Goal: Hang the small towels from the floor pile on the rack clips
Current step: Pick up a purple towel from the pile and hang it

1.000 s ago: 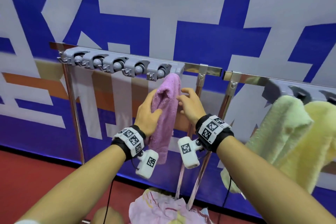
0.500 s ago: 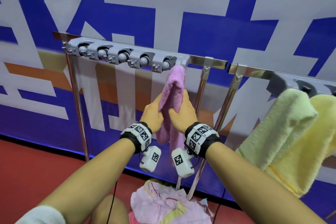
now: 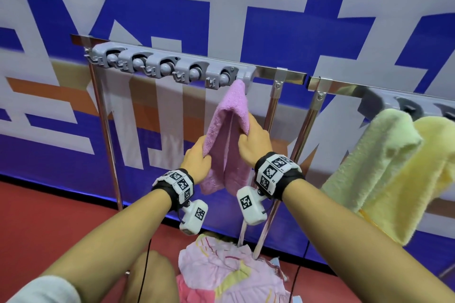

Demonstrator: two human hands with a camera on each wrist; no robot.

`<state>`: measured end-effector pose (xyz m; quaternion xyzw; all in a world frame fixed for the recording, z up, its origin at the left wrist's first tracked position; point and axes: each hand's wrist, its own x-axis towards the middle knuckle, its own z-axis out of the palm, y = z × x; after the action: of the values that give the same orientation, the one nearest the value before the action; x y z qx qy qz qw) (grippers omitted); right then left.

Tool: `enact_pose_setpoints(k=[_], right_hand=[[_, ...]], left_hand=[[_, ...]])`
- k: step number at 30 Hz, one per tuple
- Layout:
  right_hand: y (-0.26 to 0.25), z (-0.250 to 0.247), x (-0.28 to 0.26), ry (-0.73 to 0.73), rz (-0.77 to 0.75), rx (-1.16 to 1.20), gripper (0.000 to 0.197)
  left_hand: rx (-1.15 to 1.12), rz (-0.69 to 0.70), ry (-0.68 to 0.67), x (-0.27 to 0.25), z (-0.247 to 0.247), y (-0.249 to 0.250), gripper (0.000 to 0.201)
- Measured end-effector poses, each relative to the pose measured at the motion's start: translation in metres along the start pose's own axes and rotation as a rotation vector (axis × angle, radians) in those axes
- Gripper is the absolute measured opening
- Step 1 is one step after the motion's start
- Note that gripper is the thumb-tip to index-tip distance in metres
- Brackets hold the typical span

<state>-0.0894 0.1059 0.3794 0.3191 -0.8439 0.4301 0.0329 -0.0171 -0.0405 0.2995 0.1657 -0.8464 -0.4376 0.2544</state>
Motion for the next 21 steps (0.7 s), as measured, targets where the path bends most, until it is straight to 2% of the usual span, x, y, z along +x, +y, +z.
enact_pose_setpoints(k=[3, 6, 10, 12, 13, 16, 19, 21], right_hand=[[0.011, 0.004, -0.004, -0.022, 0.017, -0.051, 0.049], [0.017, 0.006, -0.007, -0.040, 0.052, -0.098, 0.026], [0.018, 0.010, -0.008, -0.103, 0.055, -0.158, 0.013], [0.017, 0.010, -0.009, -0.104, 0.056, -0.143, 0.009], [0.017, 0.009, -0.009, -0.098, 0.059, -0.121, 0.012], [0.013, 0.002, -0.013, -0.050, 0.023, 0.000, 0.047], [0.006, -0.008, -0.009, 0.070, -0.109, 0.032, 0.071], [-0.002, -0.015, -0.003, 0.113, -0.167, 0.035, 0.079]], left_hand=[[-0.049, 0.001, 0.023, -0.003, 0.001, 0.009, 0.057], [-0.057, 0.026, -0.033, -0.005, 0.002, 0.017, 0.059], [0.030, 0.042, -0.112, -0.008, 0.006, 0.028, 0.040], [0.003, 0.042, -0.111, -0.010, 0.007, 0.033, 0.043], [-0.028, 0.042, -0.105, -0.011, 0.006, 0.035, 0.050], [-0.172, 0.129, -0.045, -0.014, -0.005, 0.048, 0.076], [-0.135, 0.369, 0.124, -0.004, -0.021, 0.075, 0.080], [-0.050, 0.458, 0.166, 0.007, -0.031, 0.096, 0.082]])
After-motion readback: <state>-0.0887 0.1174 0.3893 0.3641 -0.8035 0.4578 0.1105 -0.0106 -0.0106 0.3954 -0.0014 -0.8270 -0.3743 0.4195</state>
